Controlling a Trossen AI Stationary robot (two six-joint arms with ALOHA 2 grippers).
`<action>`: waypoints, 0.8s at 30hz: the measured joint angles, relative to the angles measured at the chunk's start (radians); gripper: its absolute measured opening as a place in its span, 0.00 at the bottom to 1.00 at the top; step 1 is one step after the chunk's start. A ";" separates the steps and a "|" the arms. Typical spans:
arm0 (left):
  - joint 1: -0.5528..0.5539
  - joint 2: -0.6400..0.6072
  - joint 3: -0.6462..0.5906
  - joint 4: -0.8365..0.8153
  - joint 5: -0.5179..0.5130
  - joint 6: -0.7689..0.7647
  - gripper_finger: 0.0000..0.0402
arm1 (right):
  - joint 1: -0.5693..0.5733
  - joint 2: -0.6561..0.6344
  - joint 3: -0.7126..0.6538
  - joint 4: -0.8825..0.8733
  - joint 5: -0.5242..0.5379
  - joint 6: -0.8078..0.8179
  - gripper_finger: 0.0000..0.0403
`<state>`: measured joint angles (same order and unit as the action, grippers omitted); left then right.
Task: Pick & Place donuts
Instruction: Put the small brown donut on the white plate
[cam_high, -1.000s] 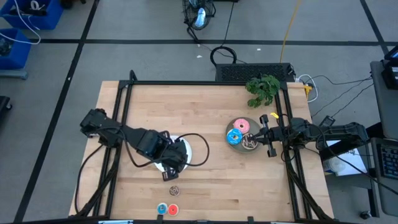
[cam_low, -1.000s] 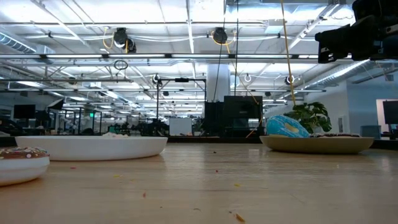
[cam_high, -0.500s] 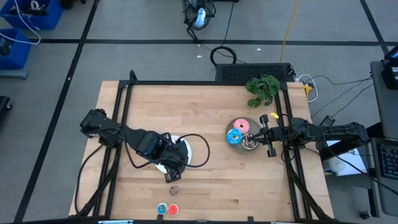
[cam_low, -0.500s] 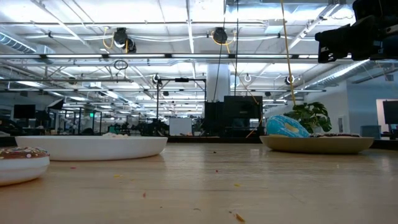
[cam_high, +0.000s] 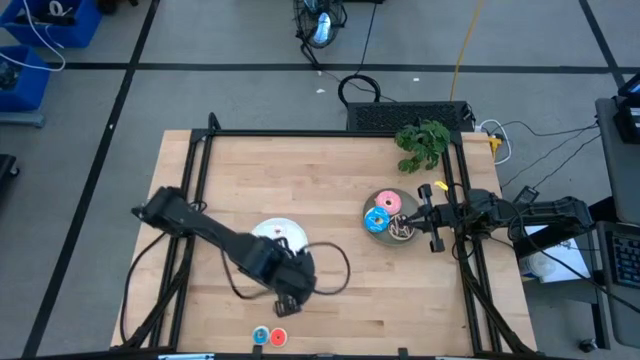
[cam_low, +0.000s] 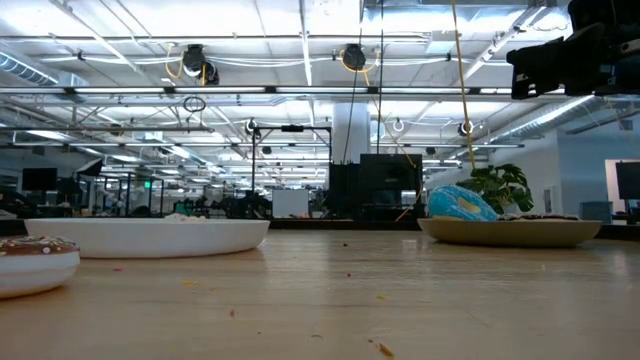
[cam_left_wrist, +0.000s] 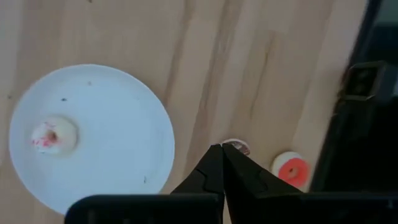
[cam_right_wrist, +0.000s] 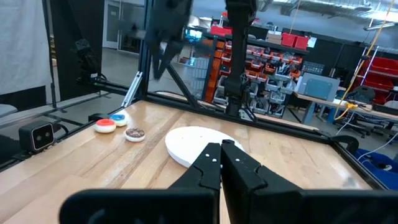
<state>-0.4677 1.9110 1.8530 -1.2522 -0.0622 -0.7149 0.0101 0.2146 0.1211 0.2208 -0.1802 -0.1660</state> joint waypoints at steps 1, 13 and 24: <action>-0.003 0.025 0.000 -0.001 0.002 0.016 0.01 | 0.000 0.000 0.000 0.002 0.000 0.000 0.00; -0.042 0.184 0.000 -0.002 0.059 0.138 0.19 | 0.000 0.000 0.000 -0.001 0.000 -0.007 0.00; -0.119 0.191 0.000 0.057 0.004 0.169 0.50 | 0.000 0.000 0.000 -0.001 0.000 -0.007 0.00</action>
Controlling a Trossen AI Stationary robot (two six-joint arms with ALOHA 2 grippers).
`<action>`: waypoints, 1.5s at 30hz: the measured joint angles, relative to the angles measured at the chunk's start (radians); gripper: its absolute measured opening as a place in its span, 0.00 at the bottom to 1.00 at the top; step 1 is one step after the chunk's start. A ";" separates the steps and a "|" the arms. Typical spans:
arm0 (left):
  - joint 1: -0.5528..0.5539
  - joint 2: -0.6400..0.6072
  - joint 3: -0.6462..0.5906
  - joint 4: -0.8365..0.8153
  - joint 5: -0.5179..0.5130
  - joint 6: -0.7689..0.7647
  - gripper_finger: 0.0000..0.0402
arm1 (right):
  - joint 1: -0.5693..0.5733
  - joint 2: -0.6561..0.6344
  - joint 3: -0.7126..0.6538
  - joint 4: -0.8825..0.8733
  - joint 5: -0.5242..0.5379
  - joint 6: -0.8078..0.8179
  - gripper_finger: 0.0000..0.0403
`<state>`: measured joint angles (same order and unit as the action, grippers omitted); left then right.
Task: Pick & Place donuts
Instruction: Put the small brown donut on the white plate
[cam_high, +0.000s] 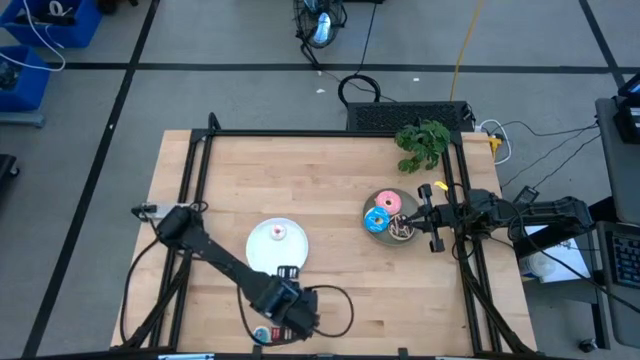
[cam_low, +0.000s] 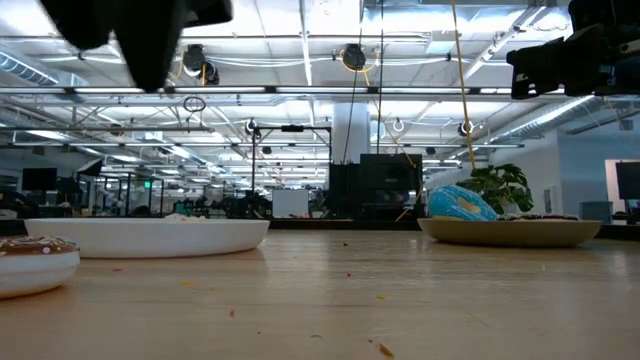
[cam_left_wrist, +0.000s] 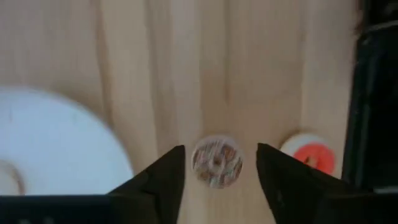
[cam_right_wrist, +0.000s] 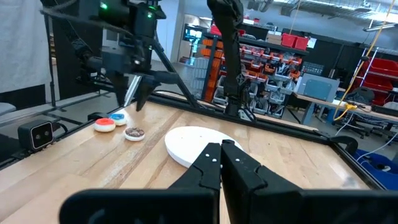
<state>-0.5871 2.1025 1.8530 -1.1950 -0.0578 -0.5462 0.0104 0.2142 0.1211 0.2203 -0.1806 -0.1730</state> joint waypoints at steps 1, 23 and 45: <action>-0.009 0.000 0.000 0.007 -0.015 0.013 0.53 | 0.000 0.000 0.000 0.000 0.000 0.000 0.00; -0.042 0.000 -0.215 0.160 0.027 -0.072 0.70 | 0.000 0.000 0.000 0.013 0.000 -0.004 0.00; -0.030 0.000 -0.328 0.283 0.034 -0.005 0.70 | 0.000 0.000 0.000 0.014 0.000 -0.004 0.00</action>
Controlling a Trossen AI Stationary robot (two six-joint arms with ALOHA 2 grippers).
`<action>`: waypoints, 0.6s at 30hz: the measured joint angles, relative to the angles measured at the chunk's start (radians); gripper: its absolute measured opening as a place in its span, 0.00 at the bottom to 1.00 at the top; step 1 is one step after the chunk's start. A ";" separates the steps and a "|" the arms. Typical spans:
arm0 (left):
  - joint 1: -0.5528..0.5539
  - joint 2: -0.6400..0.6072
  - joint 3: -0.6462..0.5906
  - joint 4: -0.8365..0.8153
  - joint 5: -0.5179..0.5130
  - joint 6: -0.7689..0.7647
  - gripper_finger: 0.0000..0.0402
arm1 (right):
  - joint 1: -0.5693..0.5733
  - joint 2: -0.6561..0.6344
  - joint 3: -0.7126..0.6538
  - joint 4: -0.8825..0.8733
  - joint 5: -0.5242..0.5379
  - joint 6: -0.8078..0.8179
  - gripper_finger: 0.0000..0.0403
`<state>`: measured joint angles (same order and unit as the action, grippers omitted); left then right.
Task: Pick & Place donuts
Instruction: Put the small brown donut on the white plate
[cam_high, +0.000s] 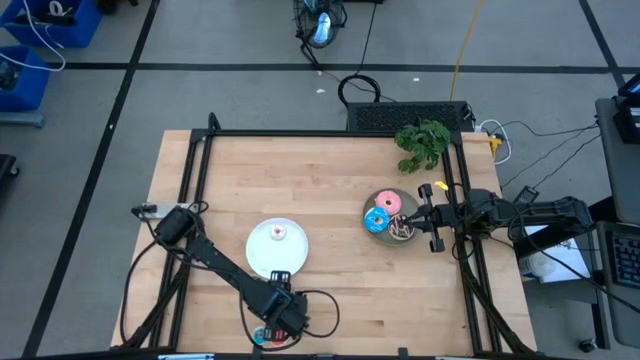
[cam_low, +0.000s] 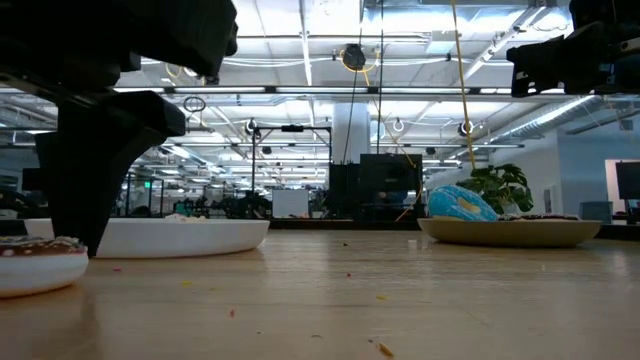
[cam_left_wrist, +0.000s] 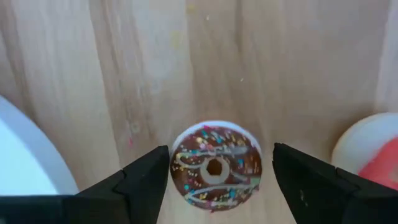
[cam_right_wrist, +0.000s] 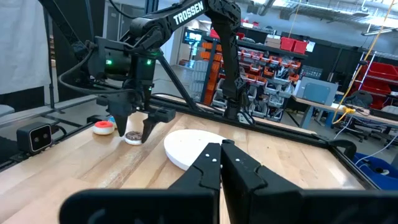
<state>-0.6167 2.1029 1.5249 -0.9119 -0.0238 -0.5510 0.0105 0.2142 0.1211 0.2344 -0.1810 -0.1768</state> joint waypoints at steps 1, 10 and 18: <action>0.000 0.000 0.000 0.001 0.000 0.000 0.70 | 0.000 0.000 0.000 0.000 0.000 0.000 0.00; 0.001 0.000 0.000 -0.002 -0.003 -0.003 0.70 | 0.000 0.000 0.000 0.000 0.000 0.000 0.00; 0.010 -0.006 -0.057 0.071 0.020 -0.012 0.70 | 0.000 0.000 0.000 -0.001 0.000 0.000 0.00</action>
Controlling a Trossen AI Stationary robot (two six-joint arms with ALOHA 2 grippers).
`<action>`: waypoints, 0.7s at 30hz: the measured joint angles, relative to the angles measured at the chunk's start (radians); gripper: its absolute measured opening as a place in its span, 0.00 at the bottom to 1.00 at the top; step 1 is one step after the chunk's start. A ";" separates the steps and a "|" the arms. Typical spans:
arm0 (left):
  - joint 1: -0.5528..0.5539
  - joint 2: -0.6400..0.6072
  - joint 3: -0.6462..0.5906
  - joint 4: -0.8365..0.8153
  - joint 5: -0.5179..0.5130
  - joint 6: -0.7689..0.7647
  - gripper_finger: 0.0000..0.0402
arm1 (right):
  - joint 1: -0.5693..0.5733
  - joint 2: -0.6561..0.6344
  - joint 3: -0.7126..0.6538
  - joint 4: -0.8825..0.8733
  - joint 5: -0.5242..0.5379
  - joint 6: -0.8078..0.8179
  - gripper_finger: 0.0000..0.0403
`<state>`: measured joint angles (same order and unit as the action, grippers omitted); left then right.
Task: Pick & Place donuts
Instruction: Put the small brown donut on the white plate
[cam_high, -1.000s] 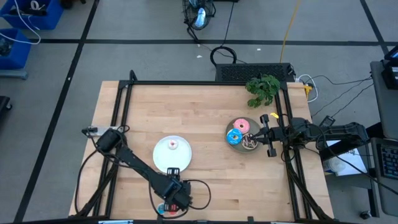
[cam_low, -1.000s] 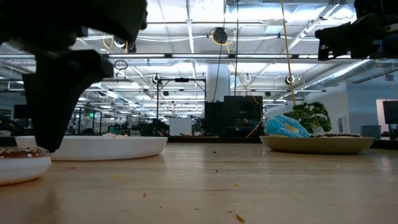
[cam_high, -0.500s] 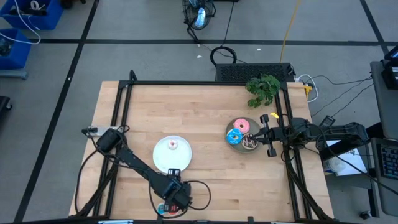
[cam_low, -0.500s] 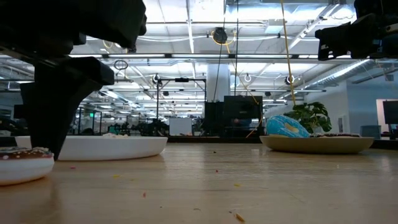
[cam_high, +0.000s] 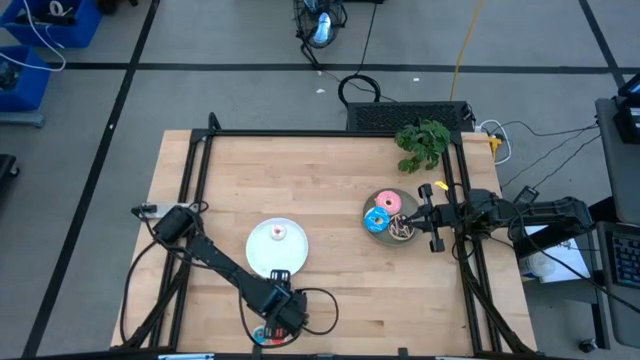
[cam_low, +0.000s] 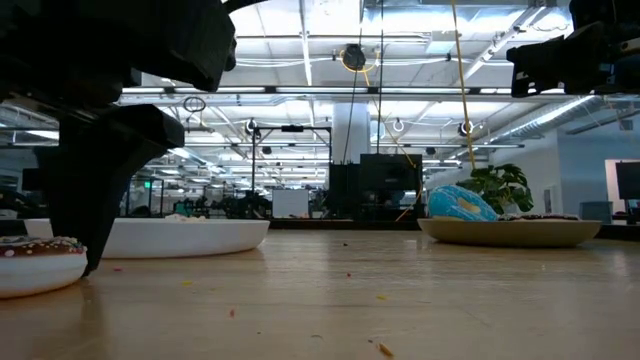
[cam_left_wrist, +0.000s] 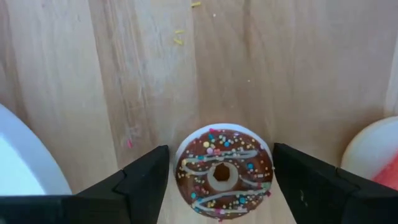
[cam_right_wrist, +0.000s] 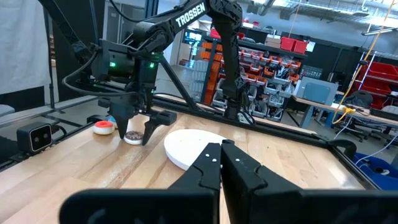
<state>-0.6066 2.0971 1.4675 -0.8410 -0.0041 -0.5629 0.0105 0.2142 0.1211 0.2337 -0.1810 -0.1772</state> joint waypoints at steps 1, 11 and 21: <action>0.001 0.000 -0.003 0.002 0.004 0.000 0.70 | 0.000 0.000 0.000 0.000 0.000 0.000 0.00; 0.014 -0.004 0.006 0.000 0.006 0.002 0.54 | 0.000 0.000 0.000 0.000 0.000 0.000 0.00; 0.024 -0.047 0.006 -0.029 0.026 0.004 0.40 | 0.000 0.000 0.000 -0.001 0.000 0.000 0.00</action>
<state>-0.5826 2.0502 1.4738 -0.8700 0.0224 -0.5591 0.0105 0.2146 0.1211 0.2325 -0.1810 -0.1772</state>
